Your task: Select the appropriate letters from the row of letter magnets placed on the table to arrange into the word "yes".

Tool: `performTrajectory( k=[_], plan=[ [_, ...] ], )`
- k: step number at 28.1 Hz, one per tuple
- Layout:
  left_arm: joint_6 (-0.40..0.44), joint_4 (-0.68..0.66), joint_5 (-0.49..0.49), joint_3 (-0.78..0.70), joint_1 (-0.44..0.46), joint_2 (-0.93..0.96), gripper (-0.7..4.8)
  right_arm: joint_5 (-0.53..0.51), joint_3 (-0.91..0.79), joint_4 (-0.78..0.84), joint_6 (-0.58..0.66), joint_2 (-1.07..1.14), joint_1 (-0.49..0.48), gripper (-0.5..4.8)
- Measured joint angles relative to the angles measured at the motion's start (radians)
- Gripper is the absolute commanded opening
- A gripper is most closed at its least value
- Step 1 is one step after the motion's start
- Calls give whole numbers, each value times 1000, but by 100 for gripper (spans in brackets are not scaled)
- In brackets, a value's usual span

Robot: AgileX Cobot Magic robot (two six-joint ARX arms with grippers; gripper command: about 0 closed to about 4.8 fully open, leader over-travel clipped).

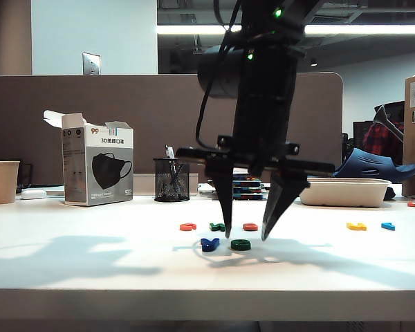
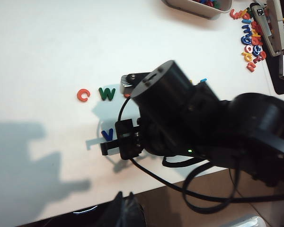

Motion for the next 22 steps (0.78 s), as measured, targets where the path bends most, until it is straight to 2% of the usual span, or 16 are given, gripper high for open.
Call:
performTrajectory(
  k=[12, 17, 22],
  plan=[
    [0, 0, 0, 0, 0, 0, -5, 2, 0, 0, -7, -84, -31, 212],
    [0, 0, 0, 0, 0, 0, -5, 2, 3, -3, -11, -110, -72, 212],
    [0, 0, 0, 0, 0, 0, -5, 1, 76, -47, -74, -108, -86, 212]
  ],
)
